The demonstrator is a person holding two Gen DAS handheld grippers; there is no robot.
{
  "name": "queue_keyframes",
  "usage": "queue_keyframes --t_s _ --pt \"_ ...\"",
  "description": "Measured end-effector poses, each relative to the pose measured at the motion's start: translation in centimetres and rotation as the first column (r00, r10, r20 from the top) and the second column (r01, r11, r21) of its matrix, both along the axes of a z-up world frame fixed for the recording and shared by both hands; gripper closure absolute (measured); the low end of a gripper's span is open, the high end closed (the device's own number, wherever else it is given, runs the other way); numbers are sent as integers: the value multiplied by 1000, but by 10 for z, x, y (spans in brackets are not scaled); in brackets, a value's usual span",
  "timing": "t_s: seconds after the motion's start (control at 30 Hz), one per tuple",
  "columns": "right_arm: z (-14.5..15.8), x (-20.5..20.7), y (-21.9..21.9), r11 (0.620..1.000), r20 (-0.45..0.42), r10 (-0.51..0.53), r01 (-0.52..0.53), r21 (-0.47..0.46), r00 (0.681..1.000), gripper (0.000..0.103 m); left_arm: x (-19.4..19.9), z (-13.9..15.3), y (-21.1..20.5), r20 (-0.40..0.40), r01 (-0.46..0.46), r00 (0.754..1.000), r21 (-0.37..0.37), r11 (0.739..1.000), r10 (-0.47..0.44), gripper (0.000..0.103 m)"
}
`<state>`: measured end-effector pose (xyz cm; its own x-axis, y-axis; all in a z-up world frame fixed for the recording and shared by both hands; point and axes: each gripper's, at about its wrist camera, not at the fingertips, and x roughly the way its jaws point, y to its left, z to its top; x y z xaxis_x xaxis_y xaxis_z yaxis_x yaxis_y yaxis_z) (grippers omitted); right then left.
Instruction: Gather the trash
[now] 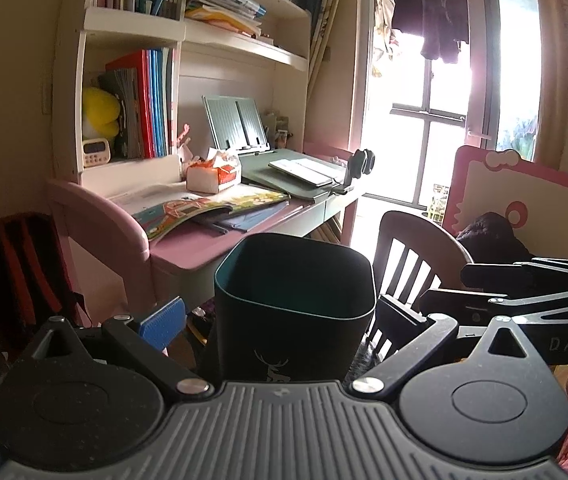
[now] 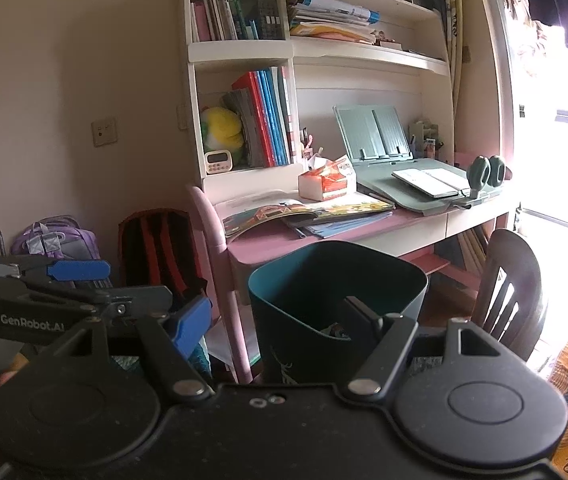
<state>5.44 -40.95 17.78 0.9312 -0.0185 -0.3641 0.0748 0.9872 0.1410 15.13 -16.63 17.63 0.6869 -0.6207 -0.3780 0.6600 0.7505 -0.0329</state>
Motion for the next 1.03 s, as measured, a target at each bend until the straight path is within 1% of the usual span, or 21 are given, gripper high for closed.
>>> queue_keyframes --t_s 0.37,1.03 --pt "4 -6 2 1000 17 -7 6 2 1000 31 -10 5 1 18 -7 1000 -3 1000 7 1" --pt "5 -12 3 1000 20 -1 1 4 1000 31 -12 4 6 6 -8 1000 -15 1000 8 1"
